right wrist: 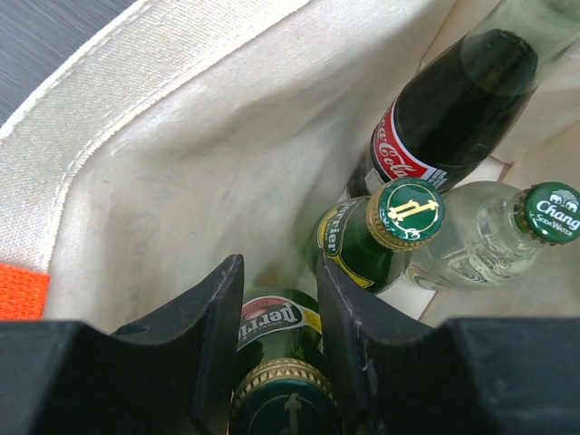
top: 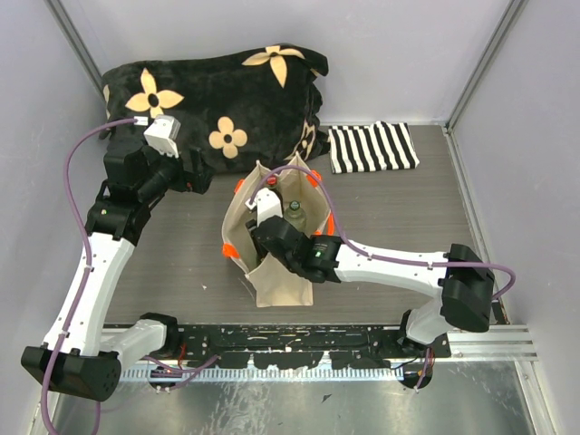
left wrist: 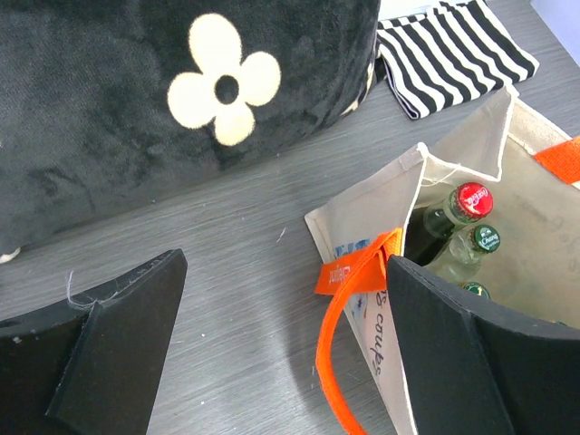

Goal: Place the beverage into the canvas bag

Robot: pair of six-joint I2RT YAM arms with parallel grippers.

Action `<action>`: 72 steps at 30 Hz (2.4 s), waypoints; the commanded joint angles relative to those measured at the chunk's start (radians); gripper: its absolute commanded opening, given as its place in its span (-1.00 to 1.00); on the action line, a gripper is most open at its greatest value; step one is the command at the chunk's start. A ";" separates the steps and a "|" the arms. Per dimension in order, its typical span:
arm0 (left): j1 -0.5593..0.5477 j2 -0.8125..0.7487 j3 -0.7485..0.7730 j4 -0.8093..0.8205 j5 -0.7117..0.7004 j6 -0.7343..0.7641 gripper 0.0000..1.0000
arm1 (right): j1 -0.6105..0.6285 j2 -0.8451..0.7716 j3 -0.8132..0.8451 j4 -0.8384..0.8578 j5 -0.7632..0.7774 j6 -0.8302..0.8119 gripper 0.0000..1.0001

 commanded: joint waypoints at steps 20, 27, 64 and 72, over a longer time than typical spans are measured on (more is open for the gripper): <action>0.003 -0.051 -0.035 0.014 0.033 0.002 0.99 | -0.008 -0.014 0.021 -0.037 0.031 0.038 -0.98; 0.003 -0.059 -0.039 0.013 0.039 -0.004 0.99 | -0.009 0.029 -0.026 0.004 -0.012 0.049 -0.98; 0.004 -0.110 -0.081 -0.004 0.113 0.030 0.98 | -0.020 0.006 0.043 0.020 0.052 0.037 0.41; 0.004 -0.103 -0.087 -0.038 0.153 0.037 0.96 | -0.031 -0.014 0.130 0.016 0.125 0.007 0.50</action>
